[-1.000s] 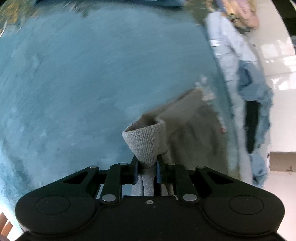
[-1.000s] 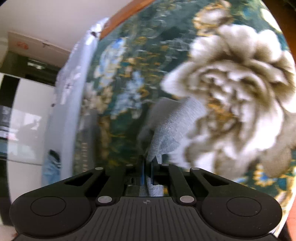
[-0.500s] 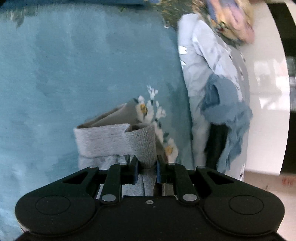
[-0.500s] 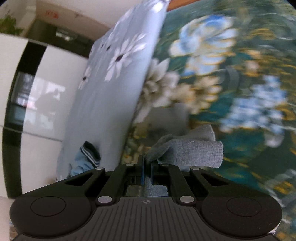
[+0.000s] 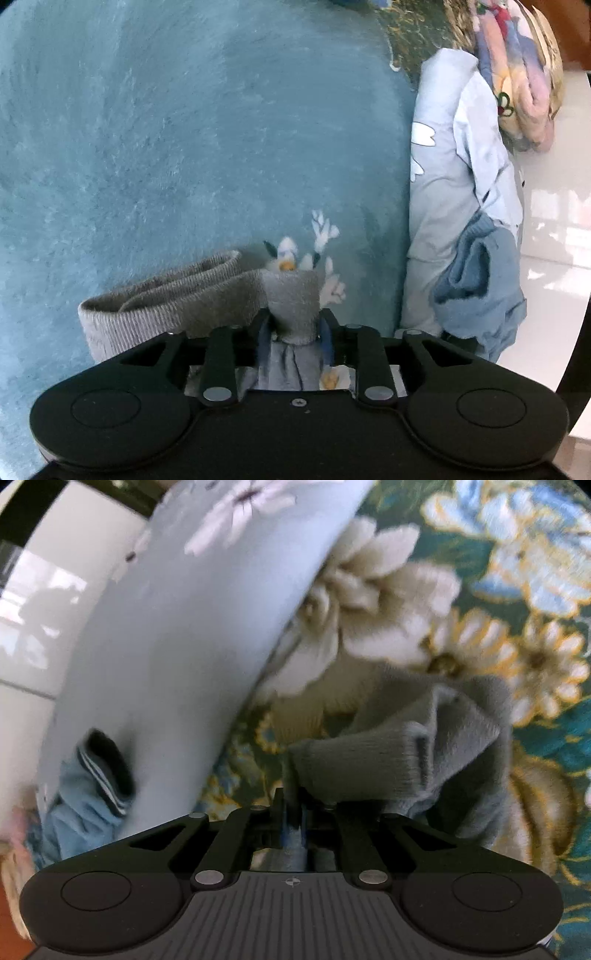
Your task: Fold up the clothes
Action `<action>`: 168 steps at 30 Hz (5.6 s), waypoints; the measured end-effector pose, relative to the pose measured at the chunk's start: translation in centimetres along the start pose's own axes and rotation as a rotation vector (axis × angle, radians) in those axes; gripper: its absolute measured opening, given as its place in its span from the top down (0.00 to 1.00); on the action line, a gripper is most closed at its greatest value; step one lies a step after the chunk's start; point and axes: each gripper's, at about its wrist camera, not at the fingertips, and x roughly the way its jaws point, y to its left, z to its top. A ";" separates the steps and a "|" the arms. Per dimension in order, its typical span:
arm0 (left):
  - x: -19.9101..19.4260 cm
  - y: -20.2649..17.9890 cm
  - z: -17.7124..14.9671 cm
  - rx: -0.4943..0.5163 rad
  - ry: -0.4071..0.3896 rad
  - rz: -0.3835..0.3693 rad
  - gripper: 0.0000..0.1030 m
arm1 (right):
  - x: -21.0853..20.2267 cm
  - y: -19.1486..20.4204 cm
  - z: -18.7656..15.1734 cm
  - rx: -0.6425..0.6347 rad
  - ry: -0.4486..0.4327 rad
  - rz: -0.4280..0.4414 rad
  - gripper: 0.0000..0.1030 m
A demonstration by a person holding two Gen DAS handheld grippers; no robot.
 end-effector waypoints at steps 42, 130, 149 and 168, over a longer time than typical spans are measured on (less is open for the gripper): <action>2.2 -8.2 -28.0 2.269 0.600 0.107 0.54 | -2.3 10.8 -20.1 -1.898 0.514 0.159 0.64; -2.4 6.2 -8.0 0.253 -0.079 -0.181 0.66 | -1.8 -11.1 -7.2 0.218 -0.115 0.323 0.64; -8.3 3.4 -5.2 0.263 -0.131 -0.265 0.97 | -8.0 -8.7 -10.2 0.126 -0.218 0.286 0.91; -12.8 9.5 2.0 0.339 -0.132 -0.115 0.95 | -11.3 -14.4 -19.3 0.215 -0.140 0.172 0.91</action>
